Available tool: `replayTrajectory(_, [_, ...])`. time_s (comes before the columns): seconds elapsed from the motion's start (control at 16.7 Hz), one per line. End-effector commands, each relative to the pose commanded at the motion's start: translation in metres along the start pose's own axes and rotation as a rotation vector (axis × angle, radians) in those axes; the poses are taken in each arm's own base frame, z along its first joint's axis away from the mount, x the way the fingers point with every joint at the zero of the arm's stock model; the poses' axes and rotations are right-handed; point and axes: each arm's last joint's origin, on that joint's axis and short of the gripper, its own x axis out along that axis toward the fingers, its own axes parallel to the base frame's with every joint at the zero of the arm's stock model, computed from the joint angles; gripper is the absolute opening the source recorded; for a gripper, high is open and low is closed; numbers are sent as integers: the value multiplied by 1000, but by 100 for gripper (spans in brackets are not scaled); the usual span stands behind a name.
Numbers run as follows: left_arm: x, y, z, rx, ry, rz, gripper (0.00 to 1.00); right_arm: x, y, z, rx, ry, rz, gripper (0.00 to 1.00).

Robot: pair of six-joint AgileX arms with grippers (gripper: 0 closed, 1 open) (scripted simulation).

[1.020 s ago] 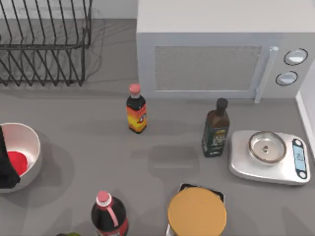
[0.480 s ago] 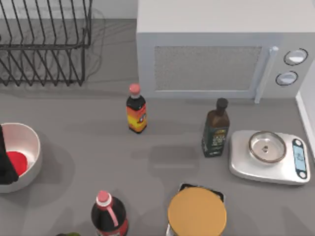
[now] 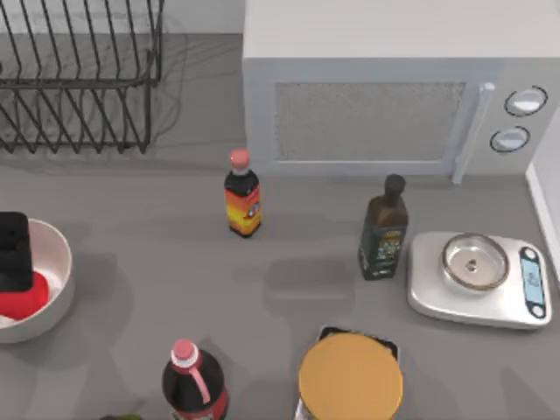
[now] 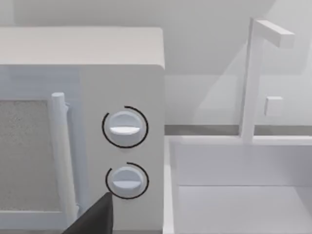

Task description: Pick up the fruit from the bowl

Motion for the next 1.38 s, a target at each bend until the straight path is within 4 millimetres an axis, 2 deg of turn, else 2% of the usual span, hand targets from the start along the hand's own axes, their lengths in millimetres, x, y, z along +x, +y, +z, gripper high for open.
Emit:
replayTrajectory(0.3, [53, 1, 46, 5, 457, -4, 100, 0, 0, 0, 0, 0, 0, 100])
replayTrajectory(0.6, [108, 1, 64, 9, 779, -8, 100, 0, 0, 0, 0, 0, 0, 100])
replayTrajectory(0.78, [123, 1, 67, 10, 858, -8, 100, 0, 0, 0, 0, 0, 0, 100])
replayTrajectory(1.14, [124, 2, 66, 8, 863, -7, 100, 0, 0, 0, 0, 0, 0, 100])
replayTrajectory(1.38, [147, 1, 46, 8, 868, -8, 100, 0, 0, 0, 0, 0, 0, 100])
